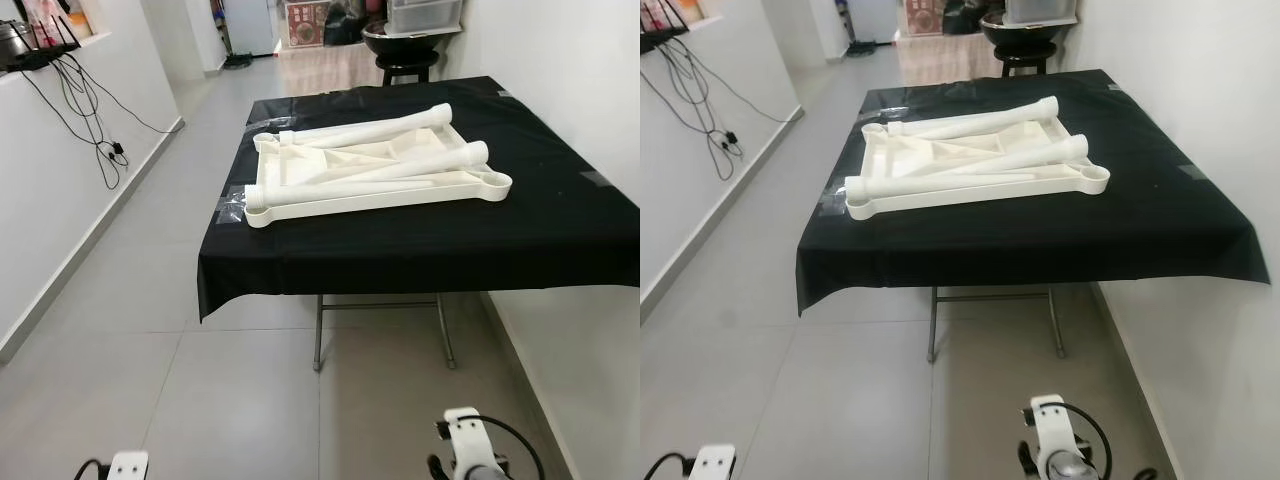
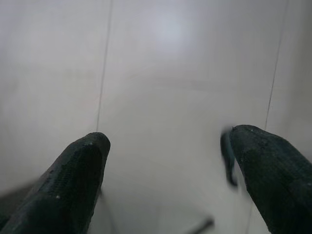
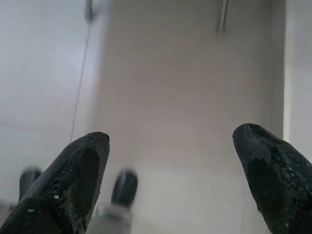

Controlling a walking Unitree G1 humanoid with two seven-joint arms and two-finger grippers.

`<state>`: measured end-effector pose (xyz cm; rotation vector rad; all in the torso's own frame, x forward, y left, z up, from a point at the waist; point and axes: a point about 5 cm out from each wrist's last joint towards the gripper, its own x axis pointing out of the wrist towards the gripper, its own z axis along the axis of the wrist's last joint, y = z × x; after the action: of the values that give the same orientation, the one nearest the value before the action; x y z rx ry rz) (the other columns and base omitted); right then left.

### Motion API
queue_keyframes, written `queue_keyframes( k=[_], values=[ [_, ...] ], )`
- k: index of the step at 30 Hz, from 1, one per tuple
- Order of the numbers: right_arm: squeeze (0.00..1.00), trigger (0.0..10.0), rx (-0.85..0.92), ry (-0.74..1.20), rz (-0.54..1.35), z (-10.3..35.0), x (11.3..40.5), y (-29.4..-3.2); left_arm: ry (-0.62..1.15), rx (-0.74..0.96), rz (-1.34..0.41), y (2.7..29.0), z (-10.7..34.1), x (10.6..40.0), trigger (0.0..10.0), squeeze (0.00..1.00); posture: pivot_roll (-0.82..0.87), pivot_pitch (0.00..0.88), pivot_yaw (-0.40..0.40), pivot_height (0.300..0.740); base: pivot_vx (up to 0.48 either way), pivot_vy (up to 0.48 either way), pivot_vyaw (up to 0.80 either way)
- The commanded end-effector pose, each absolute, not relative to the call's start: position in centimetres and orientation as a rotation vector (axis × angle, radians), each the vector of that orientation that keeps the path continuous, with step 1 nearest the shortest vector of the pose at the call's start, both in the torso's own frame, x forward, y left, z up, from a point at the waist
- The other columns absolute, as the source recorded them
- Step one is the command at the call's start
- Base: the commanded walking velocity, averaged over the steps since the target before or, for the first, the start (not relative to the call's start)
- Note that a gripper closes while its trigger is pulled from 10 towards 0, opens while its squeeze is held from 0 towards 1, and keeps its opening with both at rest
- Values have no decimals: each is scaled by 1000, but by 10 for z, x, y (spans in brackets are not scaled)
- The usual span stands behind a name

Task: Building children table

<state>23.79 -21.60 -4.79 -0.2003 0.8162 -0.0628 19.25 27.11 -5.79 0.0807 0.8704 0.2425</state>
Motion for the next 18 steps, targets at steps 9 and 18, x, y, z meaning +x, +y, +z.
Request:
queue_keyframes(
  k=[9, 18],
  values=[
    [0, 10000, -160, 288, 96, 37, 320, -181, 247, 104, 33, 240, 39, 290, 10000, 0, -59, 0, 51, 740, 0, 0, 0],
    [0, 10000, -77, 37, 217, 80, 316, -160, 18, 7, -336, 158, 73, 263, 10000, 0, -59, 0, 54, 740, 0, 0, 0]
  ],
)
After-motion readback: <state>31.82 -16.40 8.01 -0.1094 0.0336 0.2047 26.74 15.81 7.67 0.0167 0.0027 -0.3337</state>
